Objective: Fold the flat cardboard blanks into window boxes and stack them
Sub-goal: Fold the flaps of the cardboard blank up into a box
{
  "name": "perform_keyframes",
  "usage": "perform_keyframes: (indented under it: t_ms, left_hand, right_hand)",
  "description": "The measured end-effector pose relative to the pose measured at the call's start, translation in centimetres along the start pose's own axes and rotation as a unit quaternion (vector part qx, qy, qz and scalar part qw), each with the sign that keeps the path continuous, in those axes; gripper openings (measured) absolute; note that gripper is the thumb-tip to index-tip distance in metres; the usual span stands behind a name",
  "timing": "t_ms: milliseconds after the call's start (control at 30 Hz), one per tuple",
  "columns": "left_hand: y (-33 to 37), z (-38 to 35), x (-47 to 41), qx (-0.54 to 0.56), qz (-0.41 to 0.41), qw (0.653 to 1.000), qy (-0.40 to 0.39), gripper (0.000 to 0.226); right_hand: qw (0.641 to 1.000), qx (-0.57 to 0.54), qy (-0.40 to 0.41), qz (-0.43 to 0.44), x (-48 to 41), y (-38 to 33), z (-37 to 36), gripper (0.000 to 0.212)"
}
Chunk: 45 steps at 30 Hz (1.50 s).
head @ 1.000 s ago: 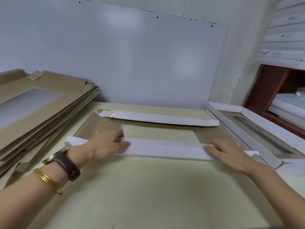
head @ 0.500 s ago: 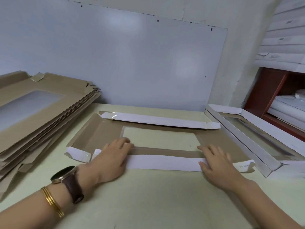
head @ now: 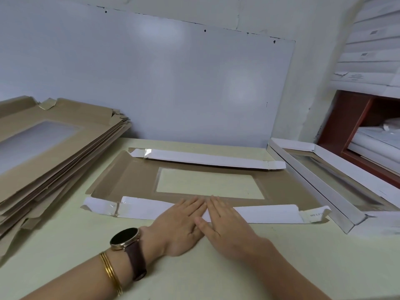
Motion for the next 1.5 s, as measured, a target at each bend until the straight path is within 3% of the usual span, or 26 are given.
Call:
perform_keyframes:
  t_ms: [333,800,1367,1500]
  left_hand:
    - [-1.9,-0.8,0.6,0.016,0.051,0.998,-0.046,0.073]
    - [-9.4,0.6,6.0,-0.008,0.139,0.989,-0.056,0.064]
    - [-13.5,0.9,8.0,0.044,0.177,0.983,-0.039,0.046]
    - [-14.5,1.0,8.7,0.031,0.201,0.978,-0.047,0.058]
  right_hand:
    - [0.997,-0.030,-0.061,-0.030,0.4,4.3,-0.4,0.081]
    - [0.991,0.014,-0.045,-0.124,3.6,16.2,1.7,0.066]
    - [0.984,-0.027,-0.028,-0.177,5.4,21.2,2.9,0.053]
    - [0.982,-0.003,-0.032,-0.188,5.3,21.9,2.7,0.051]
Point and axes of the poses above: each hand's wrist, its own x-axis away from the middle knuckle, its own z-axis out of the back of the hand, y = z × x, the point moved 9 cm from there along -x, towards the middle knuckle, and after that the axes turned 4 degrees about -z, right-handed, at the moved point
